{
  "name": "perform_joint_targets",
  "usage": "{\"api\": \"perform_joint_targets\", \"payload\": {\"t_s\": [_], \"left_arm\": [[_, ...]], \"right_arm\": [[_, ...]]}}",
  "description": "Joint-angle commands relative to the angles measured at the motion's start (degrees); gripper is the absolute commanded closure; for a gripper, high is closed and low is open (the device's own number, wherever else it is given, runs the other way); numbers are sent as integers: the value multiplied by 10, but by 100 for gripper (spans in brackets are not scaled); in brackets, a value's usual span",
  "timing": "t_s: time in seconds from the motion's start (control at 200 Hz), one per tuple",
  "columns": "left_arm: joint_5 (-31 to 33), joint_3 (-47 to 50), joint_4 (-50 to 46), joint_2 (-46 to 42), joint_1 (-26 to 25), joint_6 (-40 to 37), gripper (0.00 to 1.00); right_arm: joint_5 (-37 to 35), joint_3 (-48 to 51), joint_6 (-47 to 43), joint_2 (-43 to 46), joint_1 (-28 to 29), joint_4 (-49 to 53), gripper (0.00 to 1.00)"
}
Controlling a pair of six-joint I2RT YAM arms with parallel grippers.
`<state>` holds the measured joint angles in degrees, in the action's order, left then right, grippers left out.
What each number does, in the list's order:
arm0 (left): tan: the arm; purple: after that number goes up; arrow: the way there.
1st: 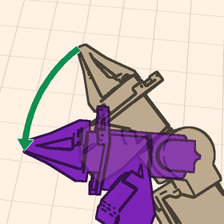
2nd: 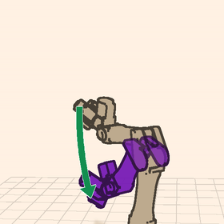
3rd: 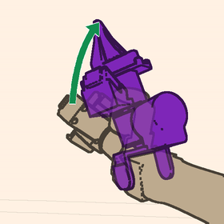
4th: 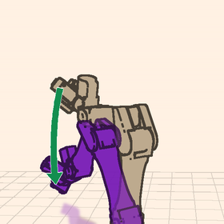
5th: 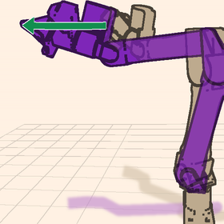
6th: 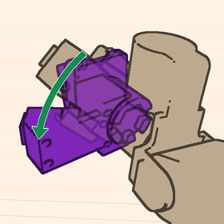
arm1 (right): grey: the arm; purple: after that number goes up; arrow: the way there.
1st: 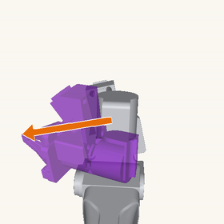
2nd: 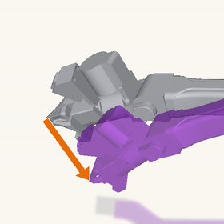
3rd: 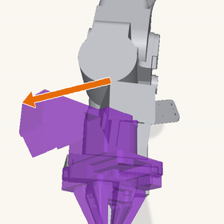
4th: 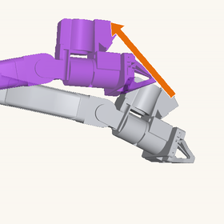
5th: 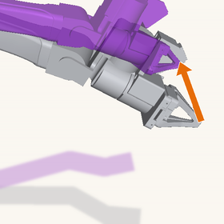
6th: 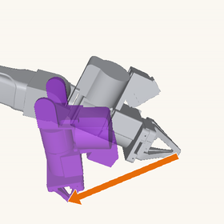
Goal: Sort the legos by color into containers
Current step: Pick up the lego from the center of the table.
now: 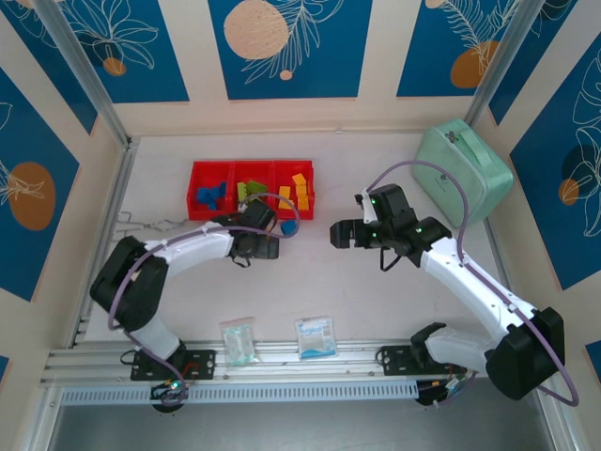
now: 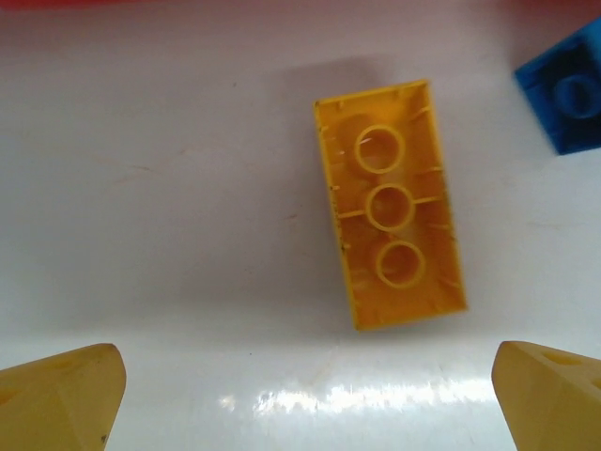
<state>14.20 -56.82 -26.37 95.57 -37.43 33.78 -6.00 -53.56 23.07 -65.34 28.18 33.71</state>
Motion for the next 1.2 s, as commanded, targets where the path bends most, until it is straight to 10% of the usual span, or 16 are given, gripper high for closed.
{"api": "perform_joint_targets", "payload": {"t_s": [0.0,0.225,0.655,1.196], "left_arm": [[0,-23,38,41,-2,28,3],[-6,-73,56,113,11,12,15],[-66,-60,131,130,51,20,75],[2,-29,62,-101,31,-20,97]], "right_arm": [[2,9,13,25,4,2,6],[-3,31,18,28,8,-2,6],[7,37,23,32,10,-13,6],[-4,58,41,68,-1,-25,6]]}}
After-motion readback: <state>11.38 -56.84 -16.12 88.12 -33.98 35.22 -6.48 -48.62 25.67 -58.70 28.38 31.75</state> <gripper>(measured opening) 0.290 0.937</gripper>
